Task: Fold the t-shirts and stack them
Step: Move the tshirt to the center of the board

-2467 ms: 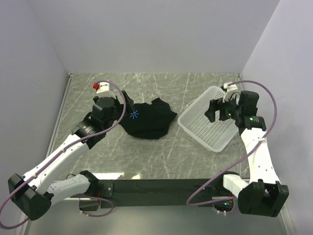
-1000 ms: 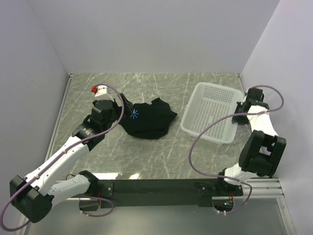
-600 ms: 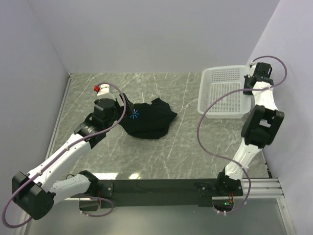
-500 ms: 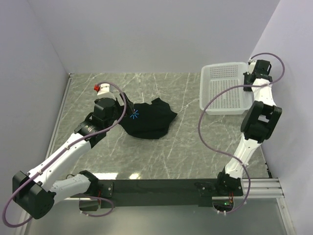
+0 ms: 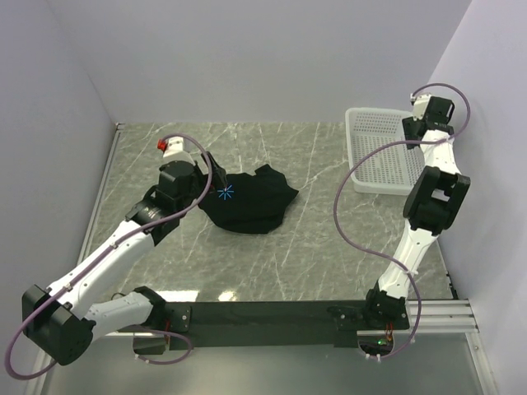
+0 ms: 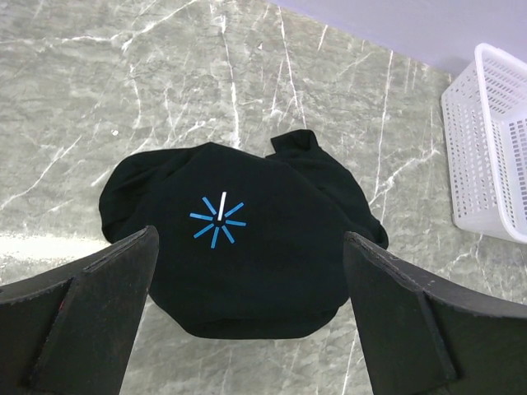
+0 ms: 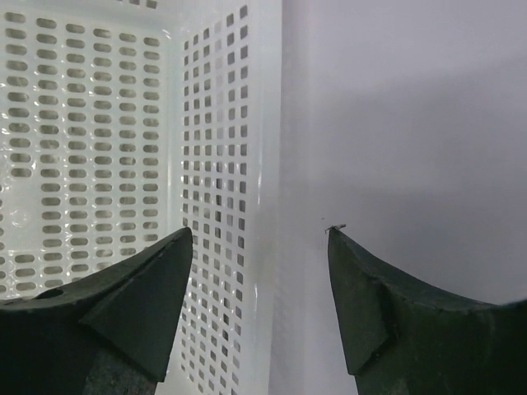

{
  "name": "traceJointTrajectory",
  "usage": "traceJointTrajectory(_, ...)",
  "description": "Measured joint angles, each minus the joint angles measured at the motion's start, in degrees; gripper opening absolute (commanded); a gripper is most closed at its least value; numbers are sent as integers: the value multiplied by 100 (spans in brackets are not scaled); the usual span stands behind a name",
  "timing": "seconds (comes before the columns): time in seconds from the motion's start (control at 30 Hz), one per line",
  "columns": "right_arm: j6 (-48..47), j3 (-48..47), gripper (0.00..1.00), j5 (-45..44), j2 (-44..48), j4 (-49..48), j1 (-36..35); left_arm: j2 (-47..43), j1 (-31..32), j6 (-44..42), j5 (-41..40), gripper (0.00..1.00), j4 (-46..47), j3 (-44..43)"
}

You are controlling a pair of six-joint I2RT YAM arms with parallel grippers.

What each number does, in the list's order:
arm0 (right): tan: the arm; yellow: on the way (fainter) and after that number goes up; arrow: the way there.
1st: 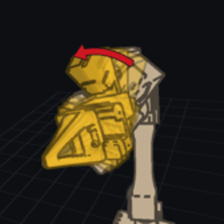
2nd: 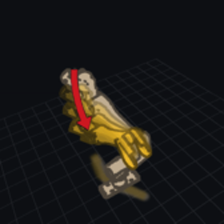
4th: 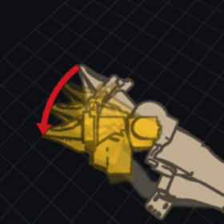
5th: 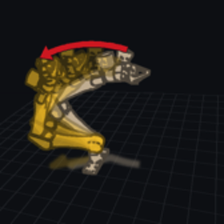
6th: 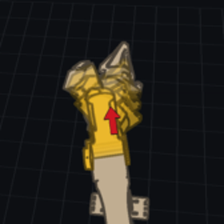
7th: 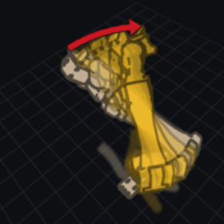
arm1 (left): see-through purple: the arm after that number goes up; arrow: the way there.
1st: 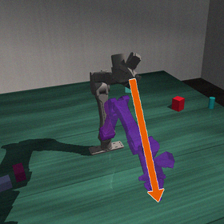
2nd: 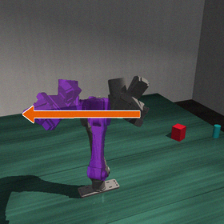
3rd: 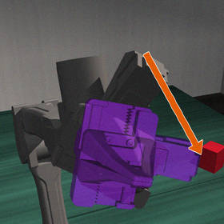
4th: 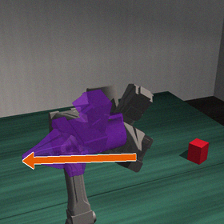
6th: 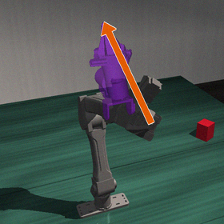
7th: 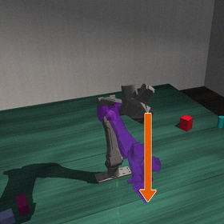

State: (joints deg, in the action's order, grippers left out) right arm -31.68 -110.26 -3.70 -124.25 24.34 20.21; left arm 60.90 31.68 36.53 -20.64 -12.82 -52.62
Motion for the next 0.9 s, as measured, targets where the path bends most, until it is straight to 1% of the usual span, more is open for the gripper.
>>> traceJointTrajectory(0.07,-122,7,74,28,2,-33,-37,48,0,-13,0,99,-35,-70)
traceJointTrajectory(0.17,-341,160,76,299,122,11,-120,109,0,-98,2,99,-44,-212)
traceJointTrajectory(0.3,-940,791,77,1071,748,393,-431,120,-52,-238,57,99,-15,-308)
traceJointTrajectory(0.4,-1427,1547,77,1784,1633,767,-925,175,-168,-293,295,100,-2,-308)
traceJointTrajectory(0.47,-1744,1993,77,2441,2284,1038,-1381,249,-264,-302,490,100,0,-308)
traceJointTrajectory(0.57,-2197,2337,77,3486,2990,1508,-2068,378,-525,-313,946,99,7,-308)
traceJointTrajectory(0.63,-2428,2417,77,4083,3215,1770,-2430,487,-828,-319,1370,100,22,-304)
traceJointTrajectory(0.7,-2575,2457,77,4559,3261,2061,-2758,640,-1176,-328,1812,99,103,-302)
traceJointTrajectory(0.8,-2594,2459,77,4769,3064,2194,-3265,1064,-1639,-345,2422,96,203,-352)
traceJointTrajectory(0.9,-2358,2380,77,4787,2627,2153,-3768,1462,-1784,-420,2765,96,129,-442)
